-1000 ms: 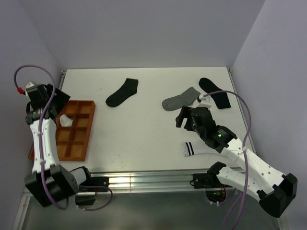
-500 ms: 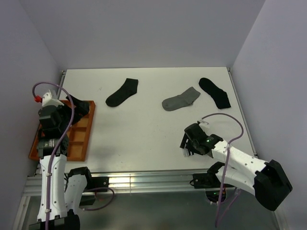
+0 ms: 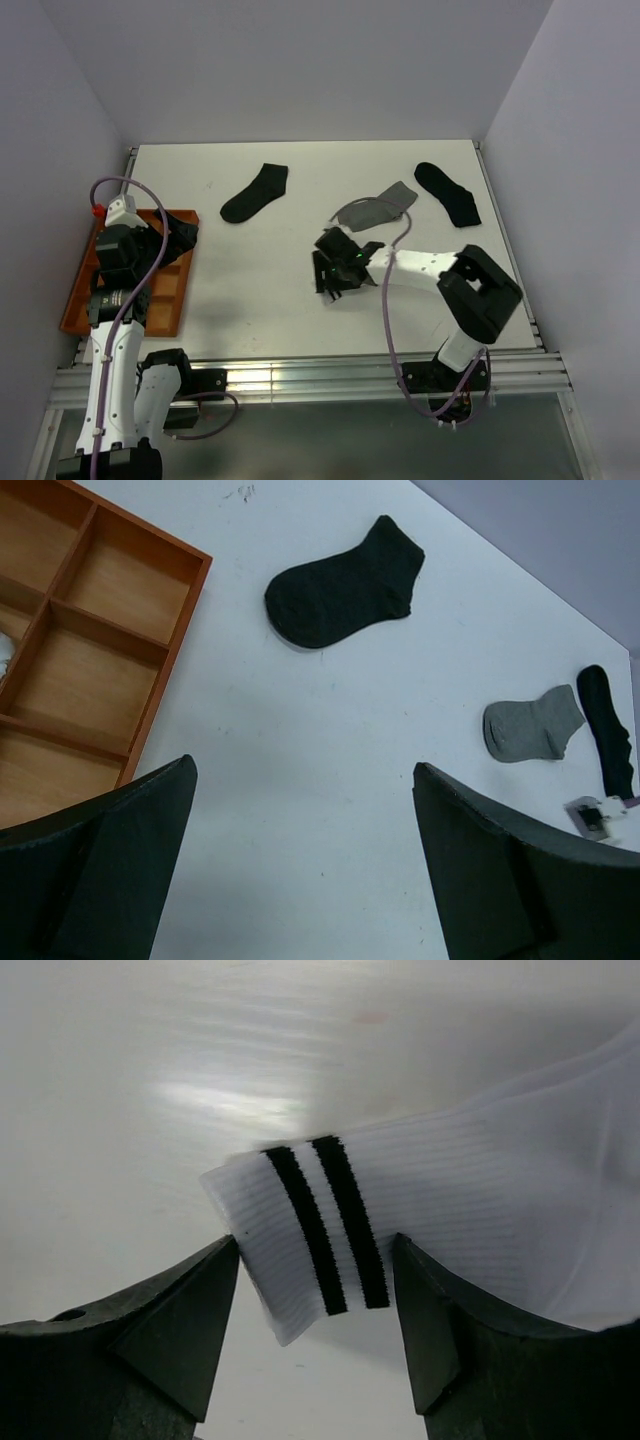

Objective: Roll the socks
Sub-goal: Move the sock to the center of the board.

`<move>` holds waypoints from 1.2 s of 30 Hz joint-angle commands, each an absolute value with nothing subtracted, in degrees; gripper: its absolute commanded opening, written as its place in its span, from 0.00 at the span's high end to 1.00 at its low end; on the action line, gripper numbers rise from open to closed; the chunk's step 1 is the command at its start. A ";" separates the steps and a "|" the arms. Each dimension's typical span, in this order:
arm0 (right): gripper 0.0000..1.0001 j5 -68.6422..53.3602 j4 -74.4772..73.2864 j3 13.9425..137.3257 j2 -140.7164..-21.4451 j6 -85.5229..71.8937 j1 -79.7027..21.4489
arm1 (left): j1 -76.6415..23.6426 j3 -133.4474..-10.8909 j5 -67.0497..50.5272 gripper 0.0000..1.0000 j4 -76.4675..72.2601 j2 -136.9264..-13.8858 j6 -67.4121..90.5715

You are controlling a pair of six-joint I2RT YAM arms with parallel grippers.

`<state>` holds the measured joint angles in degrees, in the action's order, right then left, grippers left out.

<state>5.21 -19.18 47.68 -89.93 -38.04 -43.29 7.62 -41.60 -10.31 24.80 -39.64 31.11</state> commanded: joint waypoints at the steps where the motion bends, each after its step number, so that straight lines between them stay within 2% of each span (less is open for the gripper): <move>1: 0.30 -2.54 -18.36 53.95 -97.88 -32.53 -52.26 | 7.12 -41.92 -10.98 0.05 22.50 -39.90 30.15; 6: 0.29 -1.68 -23.36 63.01 -100.73 -30.59 -58.35 | 7.12 -41.84 -11.25 0.05 22.33 -40.25 30.06; 14: 0.28 3.68 -25.05 67.06 -91.77 -28.74 -59.50 | 7.12 -41.22 -12.74 0.05 21.80 -39.73 30.06; 20: 0.37 10.98 -25.14 61.27 -89.30 -30.06 -56.17 | 7.12 -41.48 -15.20 0.05 22.41 -39.55 29.53; 24: 0.45 9.85 -21.72 55.73 -88.94 -30.67 -49.15 | 7.12 -41.49 -15.99 0.04 22.68 -39.64 29.01; 30: 0.45 9.41 -18.90 56.24 -94.82 -27.25 -44.39 | 7.12 -41.48 -16.87 0.05 22.76 -40.52 28.92; 36: 0.45 7.73 -18.46 64.41 -106.07 -26.54 -42.80 | 7.12 -41.66 -16.61 0.05 23.12 -40.96 28.83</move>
<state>7.86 -20.51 60.95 -102.00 -27.57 -43.66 7.29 -41.41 -15.44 24.60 -40.97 30.57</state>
